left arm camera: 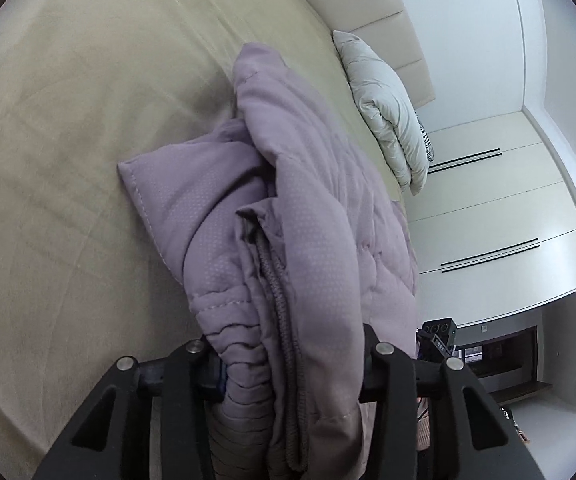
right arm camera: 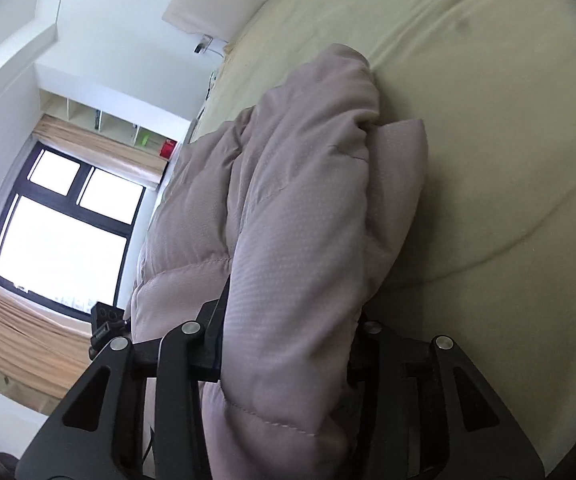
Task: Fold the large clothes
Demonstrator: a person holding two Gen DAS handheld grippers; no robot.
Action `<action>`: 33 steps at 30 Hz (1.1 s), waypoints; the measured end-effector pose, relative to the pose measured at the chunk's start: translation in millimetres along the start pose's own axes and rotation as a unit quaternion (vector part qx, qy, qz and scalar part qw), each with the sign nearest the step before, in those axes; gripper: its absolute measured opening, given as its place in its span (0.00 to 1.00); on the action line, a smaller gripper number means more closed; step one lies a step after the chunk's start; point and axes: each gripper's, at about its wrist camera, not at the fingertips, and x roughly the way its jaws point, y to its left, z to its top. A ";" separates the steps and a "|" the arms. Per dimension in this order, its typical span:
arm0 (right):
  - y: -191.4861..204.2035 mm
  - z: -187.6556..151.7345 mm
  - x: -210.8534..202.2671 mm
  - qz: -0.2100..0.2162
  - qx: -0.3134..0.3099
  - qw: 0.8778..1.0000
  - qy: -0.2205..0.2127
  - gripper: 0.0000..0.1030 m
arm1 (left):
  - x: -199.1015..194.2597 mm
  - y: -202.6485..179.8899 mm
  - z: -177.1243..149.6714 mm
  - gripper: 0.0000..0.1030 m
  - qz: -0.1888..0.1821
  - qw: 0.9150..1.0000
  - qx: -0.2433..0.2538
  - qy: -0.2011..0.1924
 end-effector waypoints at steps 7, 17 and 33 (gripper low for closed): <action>-17.4 -4.9 6.6 0.024 0.017 1.000 -0.006 0.43 | 2.9 24.1 -9.9 0.53 -0.028 0.999 -0.016 0.003; -32.7 -14.2 -3.5 0.069 0.061 0.996 -0.020 0.48 | -9.7 36.0 -29.0 0.53 -0.053 0.998 -0.027 -0.015; -66.7 -62.3 -160.0 0.002 0.117 0.975 -0.188 0.53 | -160.5 29.0 -83.3 0.54 -0.011 0.989 0.002 -0.147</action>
